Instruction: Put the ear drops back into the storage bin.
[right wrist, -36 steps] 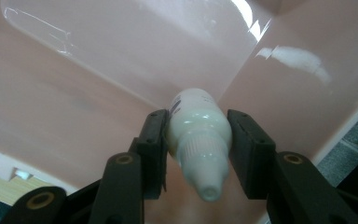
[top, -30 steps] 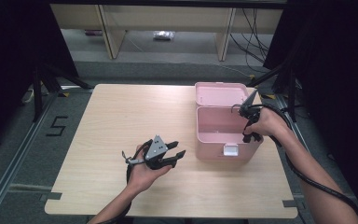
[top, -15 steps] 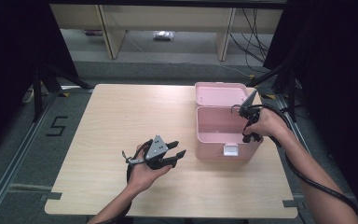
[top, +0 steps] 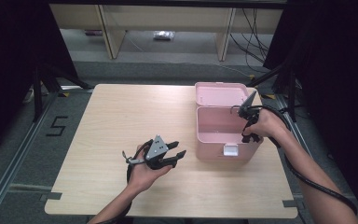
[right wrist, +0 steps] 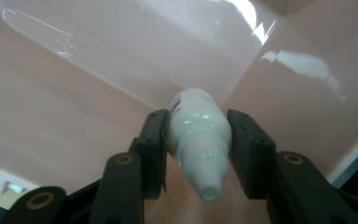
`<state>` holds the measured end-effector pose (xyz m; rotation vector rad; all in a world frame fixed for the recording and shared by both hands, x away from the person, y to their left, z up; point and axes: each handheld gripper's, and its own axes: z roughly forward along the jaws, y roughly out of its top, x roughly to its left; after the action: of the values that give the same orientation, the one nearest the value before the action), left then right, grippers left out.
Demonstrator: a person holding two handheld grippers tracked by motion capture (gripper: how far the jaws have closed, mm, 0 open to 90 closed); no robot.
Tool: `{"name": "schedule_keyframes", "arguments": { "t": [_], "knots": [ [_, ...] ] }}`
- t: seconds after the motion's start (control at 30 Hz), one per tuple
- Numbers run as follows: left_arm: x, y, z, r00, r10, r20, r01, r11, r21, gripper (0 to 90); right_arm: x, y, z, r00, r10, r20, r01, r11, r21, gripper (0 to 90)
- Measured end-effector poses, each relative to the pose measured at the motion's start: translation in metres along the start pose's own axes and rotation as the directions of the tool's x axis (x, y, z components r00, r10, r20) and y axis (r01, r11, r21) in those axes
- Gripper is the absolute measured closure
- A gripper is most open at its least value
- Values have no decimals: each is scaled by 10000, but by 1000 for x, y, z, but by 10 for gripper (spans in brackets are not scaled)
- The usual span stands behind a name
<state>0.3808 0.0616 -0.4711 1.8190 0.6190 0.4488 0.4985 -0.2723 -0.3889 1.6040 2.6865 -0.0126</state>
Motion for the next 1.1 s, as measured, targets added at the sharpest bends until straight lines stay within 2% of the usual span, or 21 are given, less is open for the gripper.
{"name": "schedule_keyframes", "arguments": {
  "t": [0.13,0.17,0.6,0.73,0.77,0.83,0.87,0.9,0.97,1.1],
  "knots": [
    [0,0,0,10000,61,29,-61,10000,-17,549,-1,0,-1,9999,-146,52,146,9999,6,604],
    [0,0,1,10000,-25,8,25,10000,-21,549,-1,0,-1,9999,-131,44,131,9999,6,604],
    [0,0,1,10000,0,25,0,10000,-20,548,0,0,-5,10000,-37,-29,36,9998,-200,592],
    [0,0,0,10000,-14,-5,14,10000,-32,549,2,0,-9,9997,178,-174,-178,9998,-6,597],
    [0,0,0,10000,-11,-3,11,10000,-35,549,4,-1,-9,9995,292,-131,-294,9995,-133,598],
    [0,1,0,10000,-15,10,15,10000,-52,549,2,-1,-10,9999,81,-83,-83,9997,-241,601],
    [0,0,1,10000,-47,66,48,9999,-133,549,-1,-1,-10,9995,-306,3,306,9986,-440,603],
    [0,0,1,10000,-51,76,52,9999,-143,549,3,-2,-11,9997,201,-109,-204,9994,-287,606],
    [0,1,1,10000,-36,32,37,9999,-107,549,1,-1,-11,10000,74,-23,-75,9991,-417,607],
    [-1,2,0,10000,10,32,-9,9999,-108,549,1,-2,-14,9998,180,-3,-180,9985,-520,619]
  ]
}}
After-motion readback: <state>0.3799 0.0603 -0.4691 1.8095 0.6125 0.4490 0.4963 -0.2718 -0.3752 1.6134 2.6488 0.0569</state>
